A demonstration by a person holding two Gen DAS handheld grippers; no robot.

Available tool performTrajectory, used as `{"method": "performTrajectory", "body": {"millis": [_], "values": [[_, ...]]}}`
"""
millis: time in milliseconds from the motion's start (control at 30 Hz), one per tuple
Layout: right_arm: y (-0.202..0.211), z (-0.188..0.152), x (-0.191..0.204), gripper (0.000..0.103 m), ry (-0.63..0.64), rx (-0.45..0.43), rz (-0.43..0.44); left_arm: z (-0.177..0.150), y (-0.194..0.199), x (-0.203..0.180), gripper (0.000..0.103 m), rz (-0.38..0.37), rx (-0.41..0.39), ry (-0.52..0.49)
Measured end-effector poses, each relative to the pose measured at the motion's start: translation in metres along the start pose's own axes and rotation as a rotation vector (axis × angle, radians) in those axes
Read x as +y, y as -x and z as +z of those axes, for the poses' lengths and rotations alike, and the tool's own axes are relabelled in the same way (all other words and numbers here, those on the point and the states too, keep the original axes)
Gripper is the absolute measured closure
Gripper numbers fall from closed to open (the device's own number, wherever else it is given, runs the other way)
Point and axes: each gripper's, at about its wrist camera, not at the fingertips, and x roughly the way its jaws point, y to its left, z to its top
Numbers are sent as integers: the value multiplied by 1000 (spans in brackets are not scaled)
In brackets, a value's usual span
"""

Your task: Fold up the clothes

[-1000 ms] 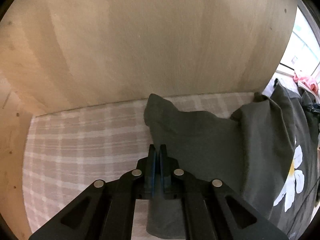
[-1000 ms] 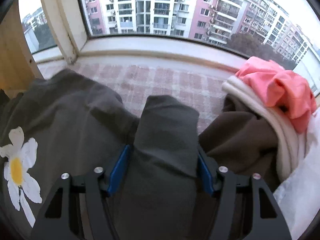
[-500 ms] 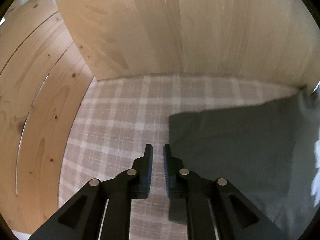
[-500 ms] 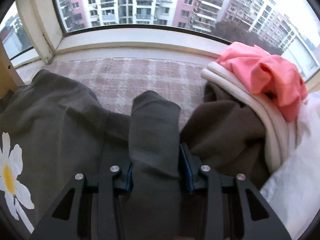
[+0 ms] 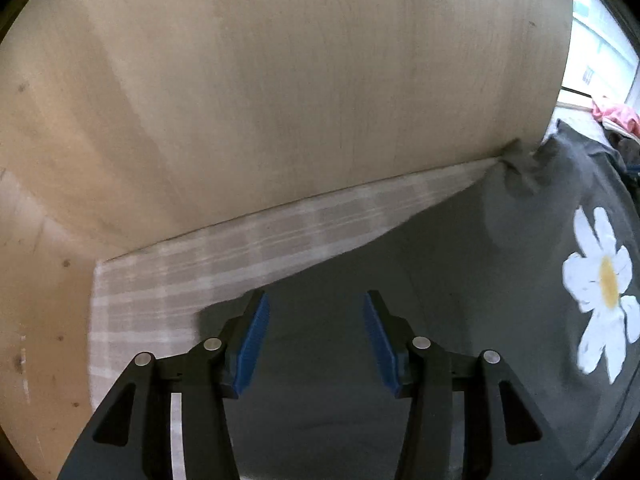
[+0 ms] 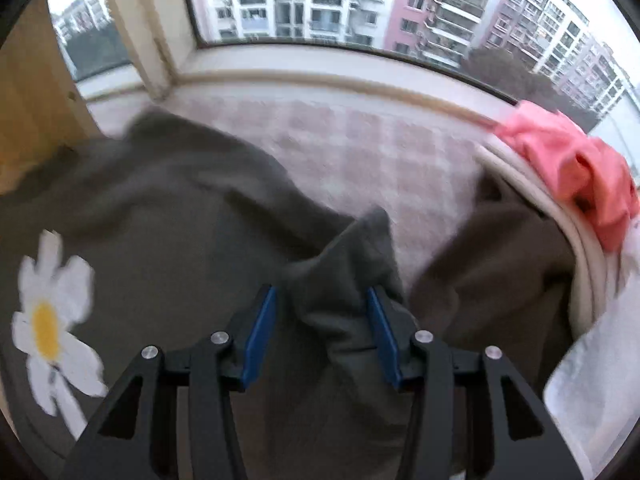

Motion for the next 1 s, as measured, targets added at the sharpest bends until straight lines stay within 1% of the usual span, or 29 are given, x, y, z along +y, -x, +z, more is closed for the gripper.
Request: {"method": "performTrajectory", "body": {"millis": [33, 100, 167, 233, 300, 333, 400, 467, 533, 567, 633, 667, 700, 733, 767, 833, 867, 933, 1000], "values": [[7, -3, -1, 57, -6, -25, 1, -6, 4, 15, 56, 22, 1, 38], [28, -10, -1, 57, -34, -86, 46, -22, 9, 48, 55, 52, 21, 116], [41, -15, 10, 57, -61, -115, 124, -40, 7, 71, 54, 45, 54, 175], [49, -16, 24, 57, -71, -124, 177, -58, 0, 84, 53, 16, 100, 216], [54, -14, 48, 57, -63, -129, 231, -73, -5, 91, 53, -3, 126, 238], [56, -13, 60, 57, -43, -131, 248, -80, -5, 91, 53, -1, 129, 244], [68, -17, 86, 57, 14, -137, 263, -93, 0, 89, 53, -25, 123, 249], [72, -17, 108, 57, 71, -141, 292, -104, 3, 87, 53, -52, 116, 253], [79, -19, 133, 57, 125, -136, 322, -109, 3, 83, 55, -55, 102, 236], [75, -18, 147, 57, 148, -121, 335, -111, 3, 80, 57, -52, 94, 223], [66, -20, 163, 57, 178, -95, 338, -111, 1, 79, 98, -56, 97, 226], [67, -24, 168, 57, 185, -86, 338, -110, 1, 81, 100, -1, 118, 237], [69, -27, 173, 57, 193, -77, 338, -109, 4, 83, 100, 76, 136, 246], [71, -31, 177, 57, 199, -69, 340, -110, 16, 87, 100, 152, 135, 259], [78, -36, 177, 57, 197, -68, 352, -117, 31, 92, 96, 143, 117, 280], [95, -49, 178, 57, 211, -75, 385, -136, 60, 95, 65, 17, 95, 313], [103, -53, 179, 57, 222, -82, 400, -146, 75, 94, 61, -22, 83, 313], [116, -51, 192, 57, 253, -107, 430, -166, 105, 82, 62, -35, 56, 278], [128, -48, 205, 57, 284, -133, 457, -171, 120, 70, 61, -85, 37, 284]]}}
